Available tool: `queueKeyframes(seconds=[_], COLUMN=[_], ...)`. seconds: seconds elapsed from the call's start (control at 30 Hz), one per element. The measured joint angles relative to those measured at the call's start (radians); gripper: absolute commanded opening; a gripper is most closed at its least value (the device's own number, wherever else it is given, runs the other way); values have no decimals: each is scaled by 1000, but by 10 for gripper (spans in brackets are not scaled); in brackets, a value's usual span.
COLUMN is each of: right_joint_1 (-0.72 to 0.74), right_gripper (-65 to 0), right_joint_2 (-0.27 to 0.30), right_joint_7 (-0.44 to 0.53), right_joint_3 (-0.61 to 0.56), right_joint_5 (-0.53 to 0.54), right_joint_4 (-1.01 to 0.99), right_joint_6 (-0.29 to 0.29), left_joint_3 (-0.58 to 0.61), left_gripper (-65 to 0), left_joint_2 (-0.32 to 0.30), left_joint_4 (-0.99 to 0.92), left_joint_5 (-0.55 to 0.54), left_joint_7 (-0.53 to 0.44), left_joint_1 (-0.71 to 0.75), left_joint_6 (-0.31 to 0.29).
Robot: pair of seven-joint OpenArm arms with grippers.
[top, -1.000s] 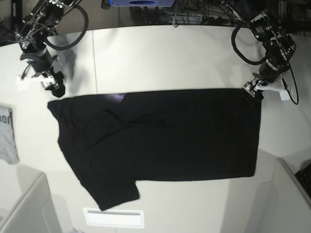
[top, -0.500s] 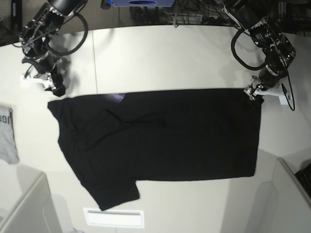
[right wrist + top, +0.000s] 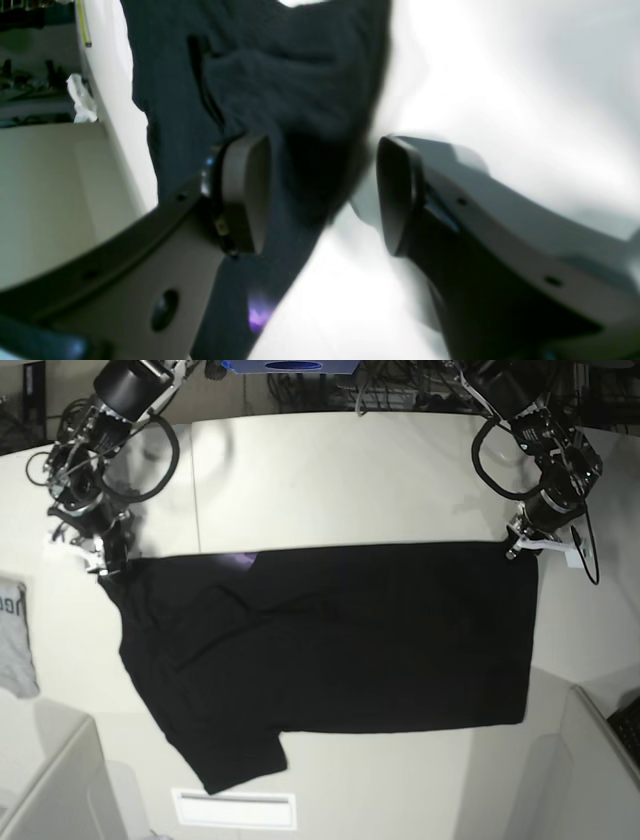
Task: Fold the T-shirt properly
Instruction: 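Lower the shirt and regrip the shoulder corners with both grippers, then drag the shirt toward the robot with both grippers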
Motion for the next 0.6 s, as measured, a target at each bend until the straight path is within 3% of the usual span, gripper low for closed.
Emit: queueKeyframes(seconds=[0.13, 0.2, 0.37, 0.4, 0.47, 0.6], right_joint_1=[19, 32, 49, 50, 47, -13], right_gripper=[-318, -353, -627, -650, -650, -650], right_joint_2=[7, 10, 32, 53, 79, 66], right_joint_7=[9, 11, 34, 49, 74, 60], right_joint_3=[0, 0, -27, -56, -103, -108], right_joint_5=[11, 8, -13, -19, -8, -26], right_joint_4=[-34, -46, -105, -119, -129, -37], right_joint_6=[1, 1, 2, 3, 5, -1], left_joint_3=[0, 9, 12, 18, 53, 104], left_gripper=[-650, -650, -650, -650, -650, -650], left_joint_2=[-4, -20, -35, -40, -56, -58], left_joint_4=[0, -1, 12, 25, 58, 144], left_joint_5=[-1, 2, 7, 10, 18, 19], left_joint_7=[4, 15, 19, 22, 26, 29], left_joint_1=[1, 0, 7, 16, 47, 97], left_joint_6=[0, 0, 5, 4, 6, 6])
